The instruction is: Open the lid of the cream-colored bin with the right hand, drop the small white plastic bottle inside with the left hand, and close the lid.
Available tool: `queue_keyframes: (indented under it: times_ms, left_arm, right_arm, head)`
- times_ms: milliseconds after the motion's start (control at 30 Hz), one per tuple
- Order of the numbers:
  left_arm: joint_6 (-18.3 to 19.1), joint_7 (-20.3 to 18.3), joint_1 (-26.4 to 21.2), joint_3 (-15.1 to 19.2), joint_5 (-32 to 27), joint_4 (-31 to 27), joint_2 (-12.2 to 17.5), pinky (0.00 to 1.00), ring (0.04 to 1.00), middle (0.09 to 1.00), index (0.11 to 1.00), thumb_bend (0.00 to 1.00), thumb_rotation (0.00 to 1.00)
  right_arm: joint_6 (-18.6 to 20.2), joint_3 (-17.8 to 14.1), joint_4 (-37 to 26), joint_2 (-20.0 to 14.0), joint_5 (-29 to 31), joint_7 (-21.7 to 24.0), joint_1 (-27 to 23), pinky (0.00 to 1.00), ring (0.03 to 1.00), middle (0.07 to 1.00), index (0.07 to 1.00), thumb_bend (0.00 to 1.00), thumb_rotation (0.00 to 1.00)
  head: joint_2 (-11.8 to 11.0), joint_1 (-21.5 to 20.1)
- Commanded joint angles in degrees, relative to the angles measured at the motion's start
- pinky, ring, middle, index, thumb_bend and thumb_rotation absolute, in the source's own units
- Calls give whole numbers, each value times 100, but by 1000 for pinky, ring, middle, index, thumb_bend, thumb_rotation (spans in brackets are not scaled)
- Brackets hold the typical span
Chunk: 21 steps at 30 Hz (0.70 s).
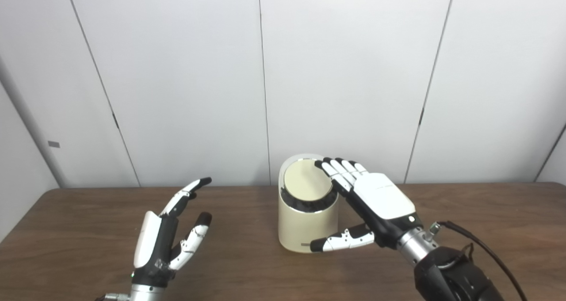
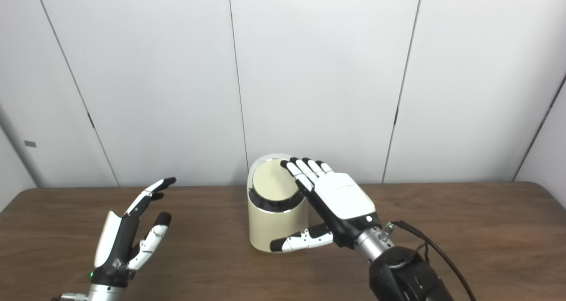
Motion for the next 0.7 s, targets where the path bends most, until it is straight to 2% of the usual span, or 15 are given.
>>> queue_keyframes:
  times_ms: [0, 133, 233, 333, 400, 433, 500, 567, 600, 633, 667]
  left_arm:
    - [-116, 84, -131, 37, -24, -80, 33, 808, 858, 858, 850, 472, 936]
    - [-131, 125, -147, -8, -109, -58, 49, 799, 855, 853, 847, 459, 942]
    - [-132, 236, -162, -135, -90, -64, 146, 784, 854, 858, 852, 468, 872]
    - [-133, 331, -162, -203, -80, -61, 198, 768, 851, 862, 854, 463, 802]
    - [-133, 356, -155, -168, -70, -55, 178, 756, 847, 860, 853, 383, 808]
    - [-132, 370, -147, -136, -92, -50, 163, 753, 845, 859, 853, 365, 810]
    - [-129, 388, -137, -88, -132, -41, 149, 745, 835, 850, 843, 279, 812]
    - [-131, 411, -134, -55, -163, -25, 144, 742, 830, 844, 836, 247, 796]
    - [-132, 419, -133, -49, -172, -20, 147, 741, 829, 843, 834, 242, 789]
    - [-132, 458, -128, -48, -155, -19, 154, 741, 828, 842, 833, 239, 785]
    - [-132, 509, -123, -44, -128, -18, 164, 735, 823, 839, 830, 237, 780]
  right_arm:
    - [-202, -120, -87, 48, 72, -444, -91, 1000, 1000, 1000, 1000, 905, 820]
    - [-637, -419, 158, 224, 625, -1267, 148, 1000, 1000, 1000, 1000, 871, 813]
    - [-1367, -736, 702, 331, 1141, -2173, 361, 997, 1000, 1000, 1000, 857, 855]
    - [-2079, -1008, 1218, 365, 1397, -2988, 548, 913, 981, 989, 990, 665, 818]
    - [-2327, -1156, 1423, 403, 1501, -3355, 686, 786, 910, 919, 903, 466, 726]
    - [-2475, -1233, 1560, 406, 1514, -3578, 791, 761, 896, 905, 885, 428, 706]
    - [-2688, -1316, 1763, 404, 1516, -3880, 921, 646, 810, 857, 827, 276, 404]
    - [-2903, -1380, 1957, 391, 1498, -4176, 1068, 619, 787, 838, 808, 244, 266]
    - [-2968, -1388, 2014, 384, 1488, -4268, 1105, 615, 783, 835, 805, 241, 234]
    - [-3028, -1335, 2093, 340, 1555, -4427, 1147, 613, 781, 833, 803, 239, 216]
    - [-3055, -1296, 2122, 323, 1603, -4533, 1176, 622, 781, 830, 797, 249, 269]
  head:
    - [0, 0]
    - [-20, 3]
    - [-47, 8]
    - [-54, 19]
    - [-51, 18]
    - [-42, -5]
    - [-40, -18]
    - [-48, -48]
    - [-48, -48]
    - [-38, -43]
    - [-14, -38]
